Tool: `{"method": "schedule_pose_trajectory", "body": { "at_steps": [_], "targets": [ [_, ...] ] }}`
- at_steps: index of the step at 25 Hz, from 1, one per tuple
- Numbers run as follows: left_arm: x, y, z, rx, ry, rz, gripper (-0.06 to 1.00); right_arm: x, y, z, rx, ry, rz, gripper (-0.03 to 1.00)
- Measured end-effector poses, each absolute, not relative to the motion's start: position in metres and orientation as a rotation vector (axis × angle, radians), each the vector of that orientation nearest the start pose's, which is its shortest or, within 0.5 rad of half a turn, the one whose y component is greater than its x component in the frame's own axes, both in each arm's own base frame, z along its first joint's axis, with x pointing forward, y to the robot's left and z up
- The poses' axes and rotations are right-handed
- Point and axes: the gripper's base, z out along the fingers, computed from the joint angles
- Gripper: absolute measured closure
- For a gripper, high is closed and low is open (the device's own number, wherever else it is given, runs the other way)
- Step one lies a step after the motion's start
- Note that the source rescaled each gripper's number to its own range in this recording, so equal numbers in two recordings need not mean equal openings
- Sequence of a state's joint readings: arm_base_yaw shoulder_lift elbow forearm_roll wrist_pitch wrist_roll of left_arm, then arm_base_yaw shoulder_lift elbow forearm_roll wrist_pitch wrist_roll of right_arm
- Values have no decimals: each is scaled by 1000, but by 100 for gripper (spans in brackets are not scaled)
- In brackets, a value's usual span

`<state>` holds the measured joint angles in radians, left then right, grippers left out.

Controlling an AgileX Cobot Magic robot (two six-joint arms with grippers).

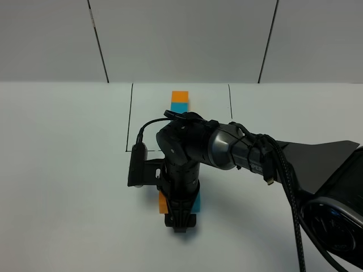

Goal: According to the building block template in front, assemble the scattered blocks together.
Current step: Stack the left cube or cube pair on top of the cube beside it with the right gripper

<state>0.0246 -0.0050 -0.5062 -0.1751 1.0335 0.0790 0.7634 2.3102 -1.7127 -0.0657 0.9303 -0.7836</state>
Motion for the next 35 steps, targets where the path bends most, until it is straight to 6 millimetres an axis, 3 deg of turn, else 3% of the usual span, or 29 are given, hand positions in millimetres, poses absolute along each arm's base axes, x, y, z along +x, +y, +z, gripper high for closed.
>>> {"method": "schedule_pose_trajectory", "body": {
  "at_steps": [3, 8, 14, 19, 24, 29, 35],
  "targets": [
    [-6, -14, 282, 61, 1996, -142, 39, 337, 316, 112, -2113, 2124, -81, 44],
    [-6, -14, 282, 61, 1996, -142, 39, 338, 317, 112, -2093, 2123, -79, 97],
    [-6, -14, 282, 61, 1996, -142, 39, 340, 318, 115, -1914, 2264, -73, 96],
    [-6, -14, 282, 61, 1996, -142, 39, 351, 325, 137, -1315, 2608, -34, 96],
    [-6, -14, 282, 61, 1996, -142, 39, 359, 316, 153, -769, 2846, -59, 96],
    [-6, -14, 282, 61, 1996, -142, 39, 369, 301, 144, -416, 2953, -72, 96],
    [-6, -14, 282, 61, 1996, -142, 39, 370, 305, 132, -134, 3001, 19, 96]
  ]
}}
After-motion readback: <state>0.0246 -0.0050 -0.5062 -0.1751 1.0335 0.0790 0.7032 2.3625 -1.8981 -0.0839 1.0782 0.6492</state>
